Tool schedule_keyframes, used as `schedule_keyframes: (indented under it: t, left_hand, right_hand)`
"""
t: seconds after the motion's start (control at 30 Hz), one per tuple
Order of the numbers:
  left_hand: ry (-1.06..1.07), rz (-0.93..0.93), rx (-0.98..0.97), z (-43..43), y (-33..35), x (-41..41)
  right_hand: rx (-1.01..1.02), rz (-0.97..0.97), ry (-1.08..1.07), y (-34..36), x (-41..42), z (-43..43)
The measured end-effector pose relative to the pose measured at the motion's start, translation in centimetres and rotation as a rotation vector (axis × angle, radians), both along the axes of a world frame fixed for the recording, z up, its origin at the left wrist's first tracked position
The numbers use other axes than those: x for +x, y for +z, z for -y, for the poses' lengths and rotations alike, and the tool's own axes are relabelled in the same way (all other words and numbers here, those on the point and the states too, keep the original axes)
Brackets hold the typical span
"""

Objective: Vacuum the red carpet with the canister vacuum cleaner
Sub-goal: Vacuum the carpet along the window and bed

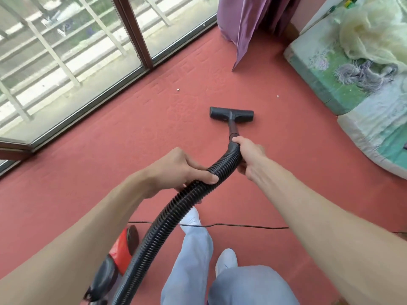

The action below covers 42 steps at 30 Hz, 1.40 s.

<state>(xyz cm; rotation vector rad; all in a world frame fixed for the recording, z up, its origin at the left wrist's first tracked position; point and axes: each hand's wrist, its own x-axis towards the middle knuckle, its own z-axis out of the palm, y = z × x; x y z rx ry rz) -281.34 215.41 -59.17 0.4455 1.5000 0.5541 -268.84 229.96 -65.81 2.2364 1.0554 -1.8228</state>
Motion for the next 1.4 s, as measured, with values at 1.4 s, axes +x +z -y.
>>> schedule_keyframes:
  t: [1.4]
  left_hand:
    - [0.140,0.223,0.024,-2.8,-1.1,-1.7]
  right_hand:
    - [-0.075,0.002,0.446,-0.6,-4.8,-6.7]
